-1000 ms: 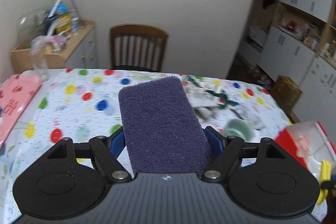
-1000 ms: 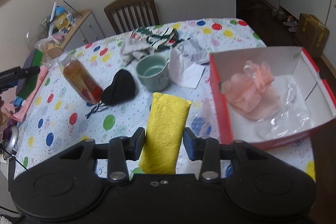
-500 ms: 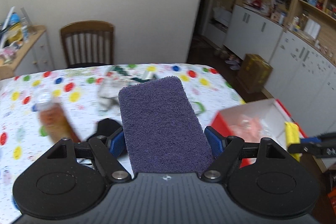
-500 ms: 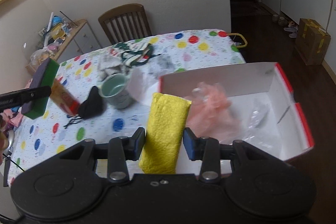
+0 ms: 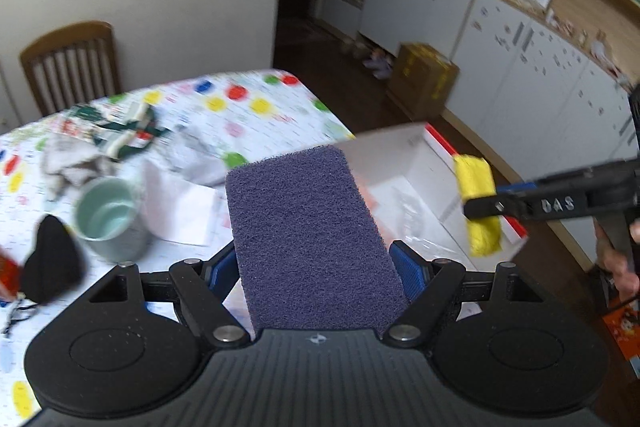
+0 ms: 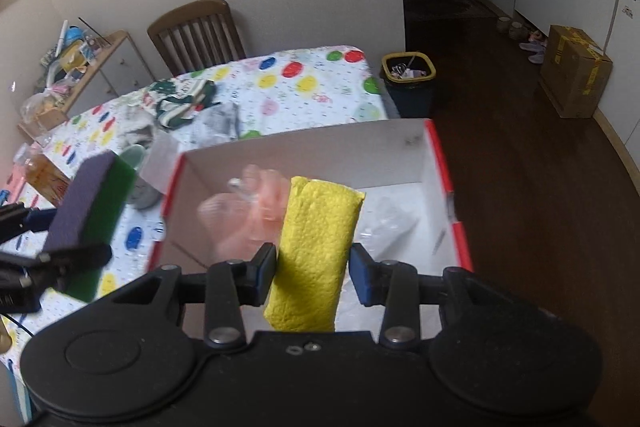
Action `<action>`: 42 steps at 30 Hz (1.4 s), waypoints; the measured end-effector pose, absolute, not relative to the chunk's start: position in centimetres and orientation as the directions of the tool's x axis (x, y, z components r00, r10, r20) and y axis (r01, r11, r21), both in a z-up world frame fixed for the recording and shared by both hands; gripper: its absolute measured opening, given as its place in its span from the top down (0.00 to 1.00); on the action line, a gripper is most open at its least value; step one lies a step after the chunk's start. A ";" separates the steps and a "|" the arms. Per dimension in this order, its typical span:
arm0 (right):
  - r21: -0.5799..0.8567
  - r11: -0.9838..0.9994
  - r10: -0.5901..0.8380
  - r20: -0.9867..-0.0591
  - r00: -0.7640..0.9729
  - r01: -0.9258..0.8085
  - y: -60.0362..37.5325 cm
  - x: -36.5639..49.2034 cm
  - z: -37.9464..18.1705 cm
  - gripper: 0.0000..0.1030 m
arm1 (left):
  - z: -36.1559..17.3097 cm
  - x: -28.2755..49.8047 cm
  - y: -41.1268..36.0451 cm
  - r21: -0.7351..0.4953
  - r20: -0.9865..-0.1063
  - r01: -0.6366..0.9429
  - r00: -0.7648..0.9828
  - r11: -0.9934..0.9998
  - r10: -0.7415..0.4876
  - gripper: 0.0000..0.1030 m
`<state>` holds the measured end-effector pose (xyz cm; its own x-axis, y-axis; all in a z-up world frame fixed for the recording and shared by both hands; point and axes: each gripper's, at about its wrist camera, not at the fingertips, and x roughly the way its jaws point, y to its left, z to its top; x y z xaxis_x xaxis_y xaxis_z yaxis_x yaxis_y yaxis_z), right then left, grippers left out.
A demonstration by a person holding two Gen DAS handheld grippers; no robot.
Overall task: Organize soft objects
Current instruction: 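Carry the yellow sponge and purple pad into the red box with both grippers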
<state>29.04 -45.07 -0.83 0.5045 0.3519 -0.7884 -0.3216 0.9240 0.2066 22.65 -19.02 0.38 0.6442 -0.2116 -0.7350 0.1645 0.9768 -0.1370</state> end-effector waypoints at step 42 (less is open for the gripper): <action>0.018 0.861 0.246 -0.888 0.387 -0.508 -44.2 36.7 -7.9 0.59 | -11.4 31.1 -29.4 -0.136 -0.915 0.209 0.349 0.968 -0.204 0.24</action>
<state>36.72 -44.23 -7.91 0.3872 0.2464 -0.8884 -0.5075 0.8615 0.0177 31.11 -29.41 -11.43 0.3491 -0.2039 -0.9146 0.2086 0.9685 -0.1363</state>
